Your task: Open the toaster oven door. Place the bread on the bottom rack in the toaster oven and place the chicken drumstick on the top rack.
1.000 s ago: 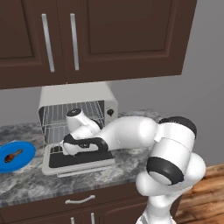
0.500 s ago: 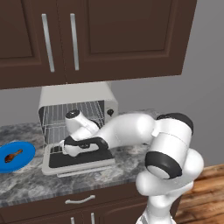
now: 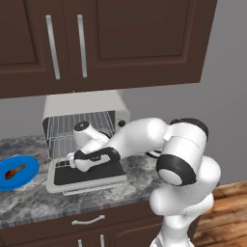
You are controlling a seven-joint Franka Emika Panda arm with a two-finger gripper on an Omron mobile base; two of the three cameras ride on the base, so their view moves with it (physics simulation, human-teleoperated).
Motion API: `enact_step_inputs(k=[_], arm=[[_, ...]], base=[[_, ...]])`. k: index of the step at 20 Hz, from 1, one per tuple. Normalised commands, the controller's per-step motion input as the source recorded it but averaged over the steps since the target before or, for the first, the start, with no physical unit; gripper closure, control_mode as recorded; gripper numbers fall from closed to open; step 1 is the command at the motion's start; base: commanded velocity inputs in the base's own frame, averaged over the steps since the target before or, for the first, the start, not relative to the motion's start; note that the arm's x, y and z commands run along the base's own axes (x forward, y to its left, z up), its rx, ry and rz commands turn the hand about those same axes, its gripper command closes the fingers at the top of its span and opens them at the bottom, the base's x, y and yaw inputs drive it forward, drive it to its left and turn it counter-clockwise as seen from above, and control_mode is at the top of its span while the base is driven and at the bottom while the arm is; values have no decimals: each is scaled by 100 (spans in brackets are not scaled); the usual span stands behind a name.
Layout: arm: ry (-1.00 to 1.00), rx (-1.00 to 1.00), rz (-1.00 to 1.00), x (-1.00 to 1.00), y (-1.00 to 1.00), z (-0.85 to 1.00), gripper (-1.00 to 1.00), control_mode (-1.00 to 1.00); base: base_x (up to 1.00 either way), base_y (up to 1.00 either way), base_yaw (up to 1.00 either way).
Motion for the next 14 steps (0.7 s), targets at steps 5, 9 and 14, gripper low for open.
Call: enact_step_inputs(k=[5, 9, 14], arm=[[-1, 0, -1, 23, 3, -11, -100, -100], [0, -1, -1, 36, 0, 0, -100, -100], [-1, -2, -2, 29, 1, 0, -100, -100]], base=[[0, 0, 0], [0, 0, 0], [0, 0, 0]])
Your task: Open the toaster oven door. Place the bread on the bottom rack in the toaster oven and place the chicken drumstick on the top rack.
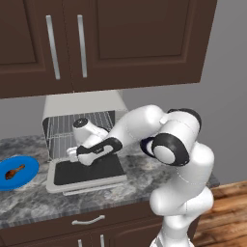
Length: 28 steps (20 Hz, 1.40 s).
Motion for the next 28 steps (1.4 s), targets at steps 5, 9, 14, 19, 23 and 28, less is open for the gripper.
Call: enact_step_inputs(k=[5, 9, 14, 19, 23, 28], arm=[[-1, -4, -3, 33, 3, 1, -100, -100], [-4, -5, -3, 30, 4, 0, -100, -100], [-12, -6, 0, 10, 8, 2, -100, -100], [-10, -5, -1, 15, 5, 2, -100, -100], [-2, -3, -1, 32, 0, -2, -100, -100], [-2, 0, -1, 8, 4, 0, -100, -100]], base=[[0, 0, 0], [0, 0, 0], [0, 0, 0], [0, 0, 0], [0, 0, 0], [0, 0, 0]])
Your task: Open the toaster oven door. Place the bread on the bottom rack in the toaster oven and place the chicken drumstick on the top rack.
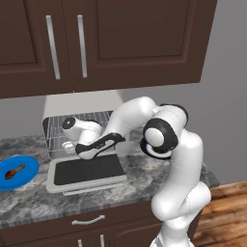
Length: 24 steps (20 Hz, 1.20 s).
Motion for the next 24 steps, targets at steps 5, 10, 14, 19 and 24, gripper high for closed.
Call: enact_step_inputs(k=[5, 10, 14, 19, 24], arm=[[-1, 0, 0, -23, 17, 1, -100, -100], [-2, 0, 0, -42, 9, 14, -100, -100], [-6, -8, 0, -45, 1, 32, -100, -100], [-4, -15, 3, -38, 0, 39, -100, -100], [-3, -18, 19, -26, 0, 46, -100, -100]], base=[[0, 0, 0], [0, 0, 0], [0, 0, 0], [0, 0, 0], [0, 0, 0]])
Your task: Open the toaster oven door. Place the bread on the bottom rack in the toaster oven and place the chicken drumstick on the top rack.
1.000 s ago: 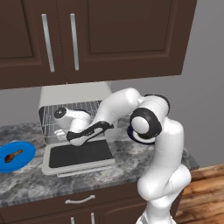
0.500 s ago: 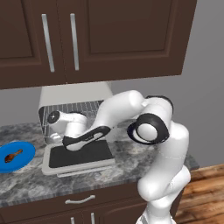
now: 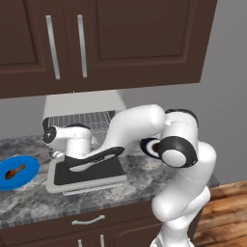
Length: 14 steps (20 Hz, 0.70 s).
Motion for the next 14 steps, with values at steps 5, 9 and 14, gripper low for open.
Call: enact_step_inputs(k=[5, 9, 14], arm=[[-15, -20, 39, -21, 0, 22, -100, -100], [-11, -14, 37, -1, 0, 20, -100, -100], [-3, -7, 15, 7, 0, 22, -100, -100]], base=[[0, 0, 0], [0, 0, 0], [0, 0, 0]])
